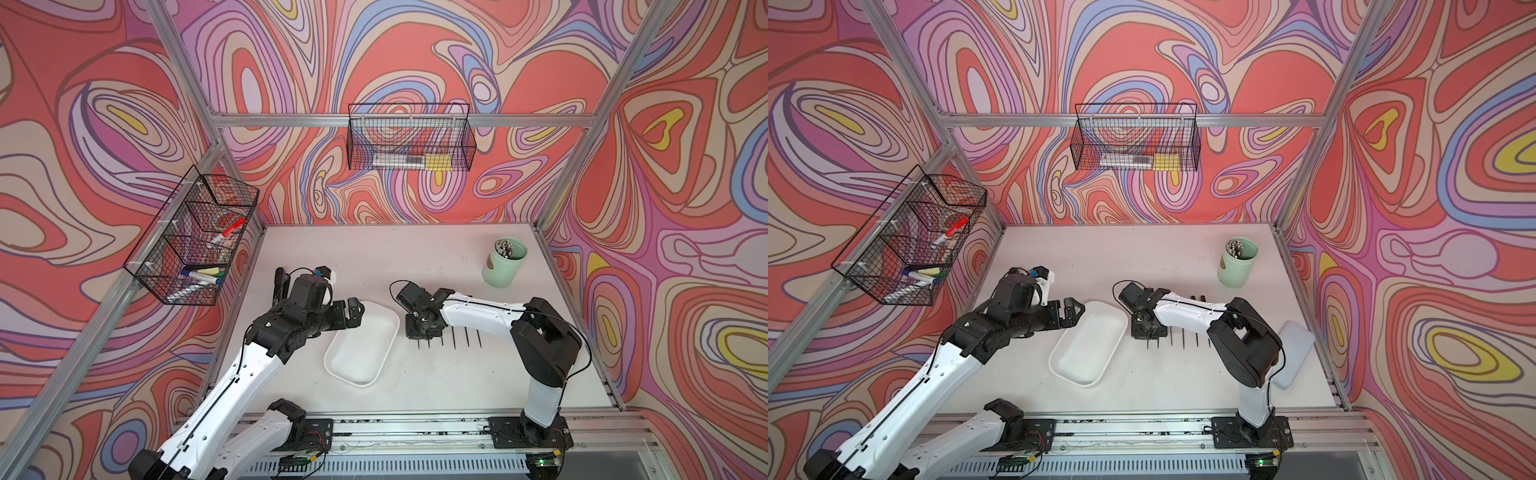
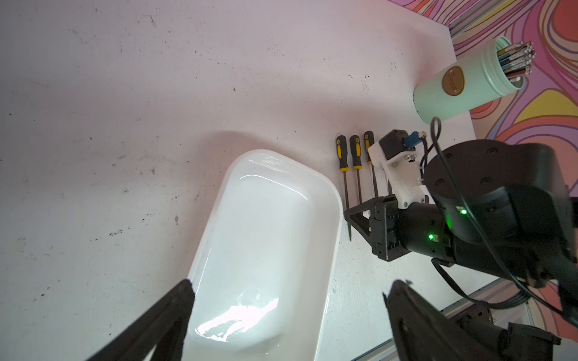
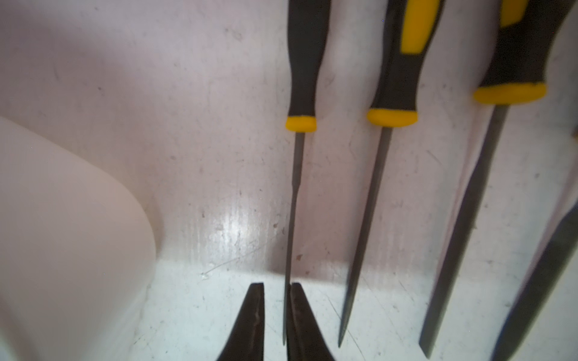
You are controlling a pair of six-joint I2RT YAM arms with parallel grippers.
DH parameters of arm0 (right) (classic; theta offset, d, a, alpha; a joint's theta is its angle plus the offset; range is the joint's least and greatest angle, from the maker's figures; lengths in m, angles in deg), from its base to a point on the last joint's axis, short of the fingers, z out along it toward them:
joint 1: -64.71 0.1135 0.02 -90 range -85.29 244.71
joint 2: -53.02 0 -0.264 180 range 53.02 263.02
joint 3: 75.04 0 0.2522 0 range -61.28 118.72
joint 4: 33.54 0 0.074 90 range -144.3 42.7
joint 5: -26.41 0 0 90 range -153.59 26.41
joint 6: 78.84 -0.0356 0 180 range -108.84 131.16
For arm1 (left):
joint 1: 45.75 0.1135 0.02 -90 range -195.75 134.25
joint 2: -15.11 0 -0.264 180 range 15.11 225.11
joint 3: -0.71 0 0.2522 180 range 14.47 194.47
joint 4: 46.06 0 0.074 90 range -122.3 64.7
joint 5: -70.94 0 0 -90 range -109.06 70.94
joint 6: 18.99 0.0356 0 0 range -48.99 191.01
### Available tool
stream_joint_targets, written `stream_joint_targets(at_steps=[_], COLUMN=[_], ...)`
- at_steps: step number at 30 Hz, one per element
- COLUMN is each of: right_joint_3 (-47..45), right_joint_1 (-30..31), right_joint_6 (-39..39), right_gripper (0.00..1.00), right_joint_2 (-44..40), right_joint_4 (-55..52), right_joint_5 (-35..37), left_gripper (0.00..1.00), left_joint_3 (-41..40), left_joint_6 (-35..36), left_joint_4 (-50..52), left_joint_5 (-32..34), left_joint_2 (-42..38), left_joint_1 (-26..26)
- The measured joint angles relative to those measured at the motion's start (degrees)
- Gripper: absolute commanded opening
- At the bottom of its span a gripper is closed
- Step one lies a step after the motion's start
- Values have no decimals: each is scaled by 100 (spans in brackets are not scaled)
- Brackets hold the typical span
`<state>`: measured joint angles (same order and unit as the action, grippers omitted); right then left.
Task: Take the file tool out of the storage box
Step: Place the file tool at the center of the board.
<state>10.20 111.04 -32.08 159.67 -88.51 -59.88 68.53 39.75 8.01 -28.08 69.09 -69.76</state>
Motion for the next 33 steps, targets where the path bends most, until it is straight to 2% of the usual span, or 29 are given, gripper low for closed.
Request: stream_joint_targets(at_steps=[2, 4, 8, 10, 11, 17, 24, 29, 33], right_joint_3=[151, 315, 431, 435, 437, 109, -1185, -2083, -2946], right_joint_1=[0, -2, -57, -140, -190, -761, -2157, -2743, -2962], right_joint_6=[68, 170, 459, 734, 846, 1768, 2649, 3115, 3362], right_gripper=[22, 31, 69, 93, 98, 98, 98, 98, 98], right_joint_2=[-11, -66, -479, -828, -973, -1921, -3178, -3659, -3866], right_joint_4=[-111, -249, -393, -442, -448, -31, 977, 2037, 2964], right_joint_5=[85, 205, 439, 553, 592, 516, -57, -181, 7], left_gripper=[99, 99, 99, 99, 99, 99, 99, 99, 99], left_joint_3=[-4, -9, -13, -17, -20, -46, -57, -59, -153], left_joint_6=[0, 0, 0, -2, -2, -2, 7, 81, 96], left_joint_4=[0, 0, -4, -4, -7, -44, -79, -271, -654], left_joint_5=[2, 2, 7, 24, 33, 197, 645, 988, 1176], left_joint_2=[-15, -26, -28, -31, -31, -28, -26, 63, 323], left_joint_1=[0, 0, 0, 0, 0, 0, 0, 2, 0])
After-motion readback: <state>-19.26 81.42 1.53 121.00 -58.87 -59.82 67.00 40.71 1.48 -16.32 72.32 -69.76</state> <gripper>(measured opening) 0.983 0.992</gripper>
